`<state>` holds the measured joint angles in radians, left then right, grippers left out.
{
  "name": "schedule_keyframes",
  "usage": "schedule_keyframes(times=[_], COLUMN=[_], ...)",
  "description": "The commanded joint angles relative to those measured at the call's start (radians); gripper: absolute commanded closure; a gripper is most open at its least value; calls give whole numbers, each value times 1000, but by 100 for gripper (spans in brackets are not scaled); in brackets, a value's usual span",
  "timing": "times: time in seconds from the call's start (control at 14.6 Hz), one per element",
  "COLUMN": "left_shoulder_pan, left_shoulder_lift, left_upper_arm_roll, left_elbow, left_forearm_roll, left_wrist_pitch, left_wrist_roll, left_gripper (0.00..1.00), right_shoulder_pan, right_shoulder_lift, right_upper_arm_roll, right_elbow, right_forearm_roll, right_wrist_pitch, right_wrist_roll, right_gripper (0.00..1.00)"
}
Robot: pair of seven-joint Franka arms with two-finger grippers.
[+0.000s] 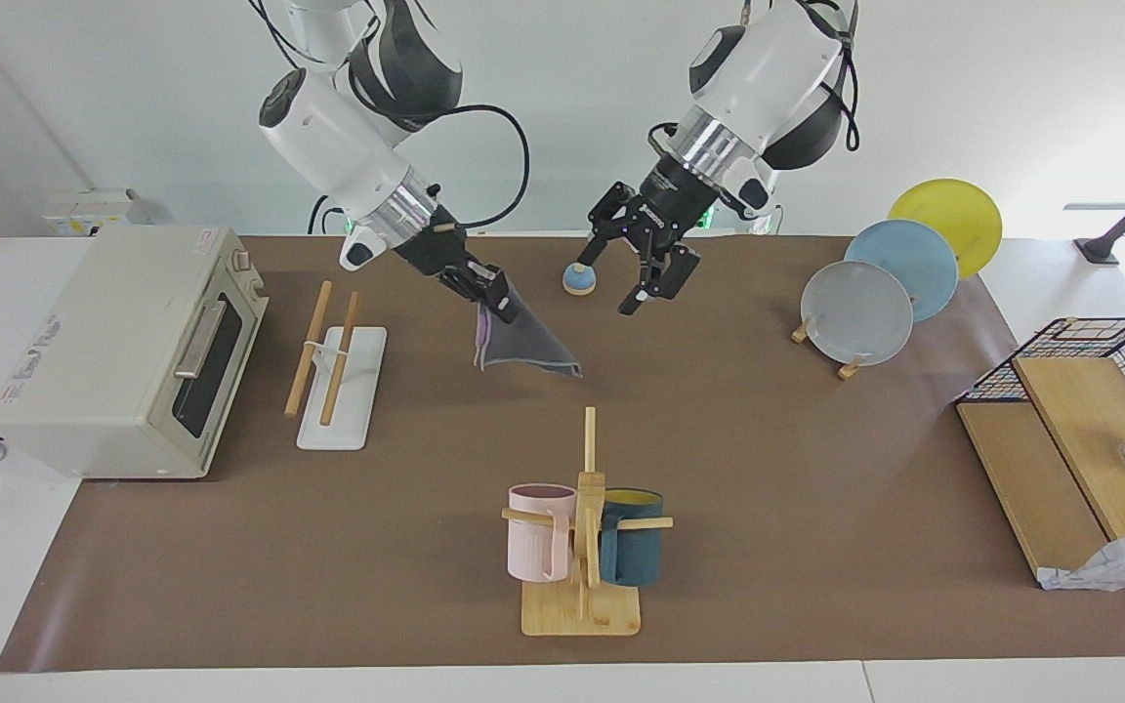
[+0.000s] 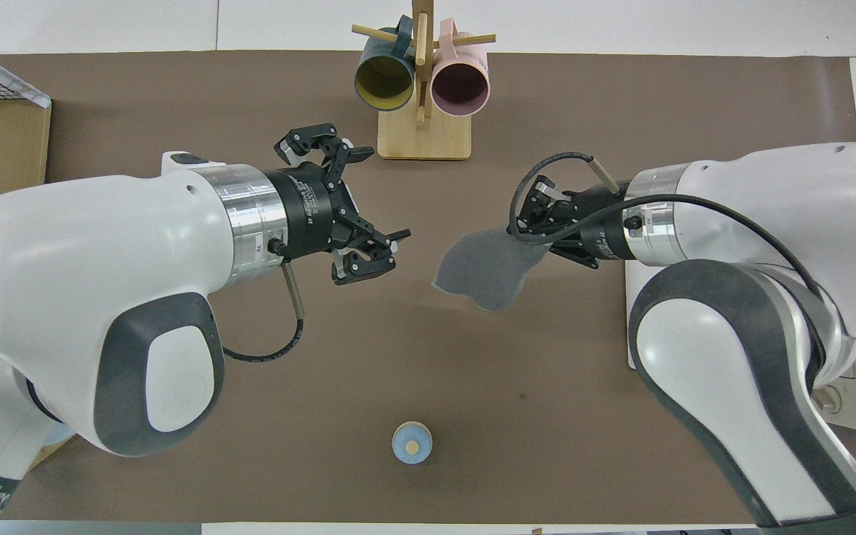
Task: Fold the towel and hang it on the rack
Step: 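Carry the towel to the dowel rack while the left gripper withdraws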
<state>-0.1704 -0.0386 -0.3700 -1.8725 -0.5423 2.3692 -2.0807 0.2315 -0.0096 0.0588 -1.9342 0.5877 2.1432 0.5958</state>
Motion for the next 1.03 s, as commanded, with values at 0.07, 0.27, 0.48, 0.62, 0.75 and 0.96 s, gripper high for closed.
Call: schedule_keyframes(times=[0.07, 0.27, 0.48, 0.62, 0.75, 0.96], left_shoulder_pan=[132, 244, 313, 347, 358, 358], left_shoulder_lift=[-63, -66, -67, -61, -50, -14], left_upper_arm_roll=[5, 11, 11, 13, 11, 13], left_elbow=[-53, -51, -43, -14, 28, 110], left_forearm_roll=[-10, -4, 83, 149, 255, 416], left_wrist_pitch=[-142, -220, -290, -343, -401, -496], left_wrist_roll=[339, 650, 928, 1086, 1248, 1481], left_gripper=[0, 0, 0, 0, 0, 0], right_shoulder_pan=[-64, -84, -118, -152, -194, -274], right_shoulder_lift=[-30, -38, -55, -59, -62, -70], right_upper_arm_roll=[7, 7, 7, 7, 7, 7], right_elbow=[-63, -114, -135, -134, -134, -135], right_forearm_roll=[-107, -224, -305, -392, -445, -471], right_wrist_pitch=[-37, -39, -104, -173, -224, -252], right_wrist_roll=[-187, -270, -309, -365, -405, -487], right_gripper=[100, 100, 100, 100, 100, 100])
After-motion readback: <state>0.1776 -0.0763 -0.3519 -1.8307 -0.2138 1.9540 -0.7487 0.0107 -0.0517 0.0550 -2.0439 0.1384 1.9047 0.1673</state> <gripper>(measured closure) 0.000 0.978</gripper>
